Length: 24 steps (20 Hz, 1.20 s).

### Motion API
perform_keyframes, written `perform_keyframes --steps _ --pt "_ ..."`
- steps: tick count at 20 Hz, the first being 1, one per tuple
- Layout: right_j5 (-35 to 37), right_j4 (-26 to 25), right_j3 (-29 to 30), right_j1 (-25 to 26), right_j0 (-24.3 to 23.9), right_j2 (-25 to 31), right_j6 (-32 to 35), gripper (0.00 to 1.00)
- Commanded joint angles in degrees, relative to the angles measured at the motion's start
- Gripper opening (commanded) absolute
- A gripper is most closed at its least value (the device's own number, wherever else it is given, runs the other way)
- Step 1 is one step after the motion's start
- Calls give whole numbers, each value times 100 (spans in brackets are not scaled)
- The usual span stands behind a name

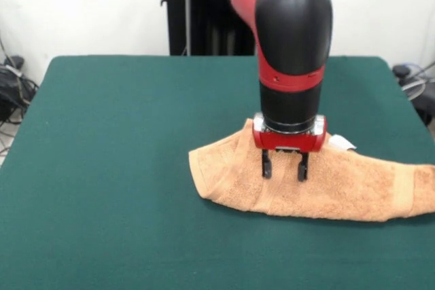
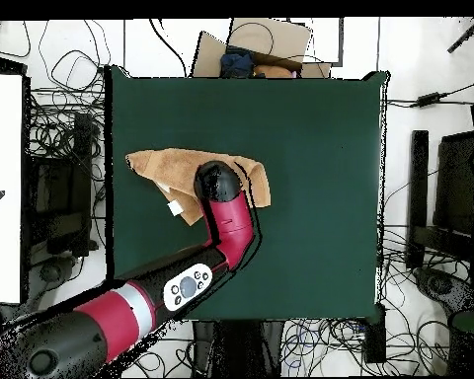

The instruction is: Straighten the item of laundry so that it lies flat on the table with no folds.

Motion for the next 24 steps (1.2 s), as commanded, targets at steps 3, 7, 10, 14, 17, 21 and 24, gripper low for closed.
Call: perform_keyframes --steps 3,7,10,14,17,21,24 --pt "-549 -659 446 -101 -160 1093 1732 100" --pt "-583 -824 550 -199 -180 1098 1791 100" --pt "-707 -807 569 -199 -196 1176 1769 100" --pt "-782 -1047 562 -219 -237 1228 1899 100" --pt "-632 -1414 651 -306 -246 1183 2172 100" --pt "-398 -1814 725 -371 -307 1200 2481 100" --pt "-456 -1879 738 -377 -355 1316 2511 100"
